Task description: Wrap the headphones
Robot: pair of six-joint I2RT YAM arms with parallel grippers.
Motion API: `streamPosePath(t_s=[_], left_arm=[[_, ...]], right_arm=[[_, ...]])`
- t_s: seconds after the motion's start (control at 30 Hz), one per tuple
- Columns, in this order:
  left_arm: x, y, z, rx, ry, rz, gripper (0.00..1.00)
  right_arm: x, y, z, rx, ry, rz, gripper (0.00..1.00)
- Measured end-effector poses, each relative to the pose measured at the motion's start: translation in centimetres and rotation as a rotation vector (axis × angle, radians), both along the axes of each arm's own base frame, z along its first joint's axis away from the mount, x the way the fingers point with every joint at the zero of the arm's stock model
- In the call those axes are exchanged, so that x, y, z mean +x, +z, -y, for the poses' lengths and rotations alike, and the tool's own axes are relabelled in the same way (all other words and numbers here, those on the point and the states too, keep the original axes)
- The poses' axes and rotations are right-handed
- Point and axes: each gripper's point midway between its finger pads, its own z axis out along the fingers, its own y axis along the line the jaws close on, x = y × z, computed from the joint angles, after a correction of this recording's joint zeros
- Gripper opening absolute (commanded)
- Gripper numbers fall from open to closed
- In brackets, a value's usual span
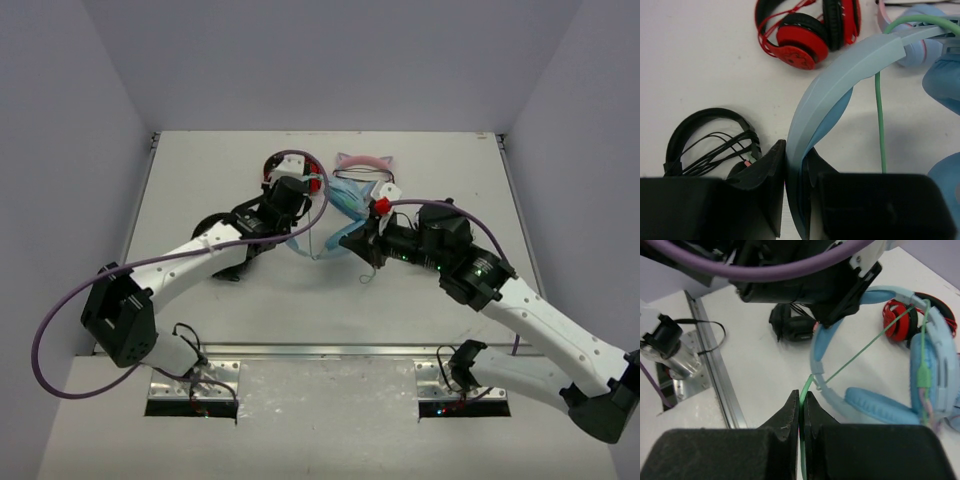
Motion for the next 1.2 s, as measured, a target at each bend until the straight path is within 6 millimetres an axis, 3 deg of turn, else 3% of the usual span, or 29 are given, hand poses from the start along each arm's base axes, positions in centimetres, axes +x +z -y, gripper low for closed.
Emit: streamPosePath(t_s=[0.1, 0.3, 0.47, 0.57, 0.73, 0.9, 0.93, 1.03, 1.2], left_arm=[[-1.5, -1.1, 1.9, 0.004, -0.109, -0.015, 0.00], [-4.4, -1.5, 5.0, -0.023, -0.265, -0.034, 0.00], [-6.1, -1.4, 4.7, -0.026, -0.271, -0.051, 0.00], [-7.3, -1.5, 4.8, -0.022, -0.278, -0.071, 0.00], [-9.2, -0.4, 5.4, -0.047, -0.330, -0.073, 0.00], [-10.4, 0.9, 5.7, -0.074, -0.386, -0.068, 0.00], [-10.5, 0.9, 5.6, -0.070, -0.391, -0.073, 0.00], [-10.9, 0.5, 5.5, -0.048, -0.413, -0.096, 0.00], [-12.1, -0.6, 5.2, 0.008, -0.478, -0.162, 0.00]], right_arm=[[1.1, -0.4, 0.5, -0.063, -0.042, 0.032, 0.01], [4.1, -0.7, 2.2, -0.179, -0.159, 0.128, 0.01], [6.5, -1.8, 4.1, -0.271, -0.250, 0.161, 0.02], [7.4, -2.3, 5.0, -0.306, -0.282, 0.165, 0.12], [8.7, -2.9, 6.4, -0.314, -0.311, 0.141, 0.15], [8.8, -3.3, 5.5, -0.295, -0.263, 0.120, 0.17], [8.9, -3.3, 5.2, -0.289, -0.254, 0.119, 0.26], [9.0, -3.2, 4.9, -0.277, -0.246, 0.118, 0.31], [9.5, -2.4, 4.8, -0.238, -0.254, 0.134, 0.28]])
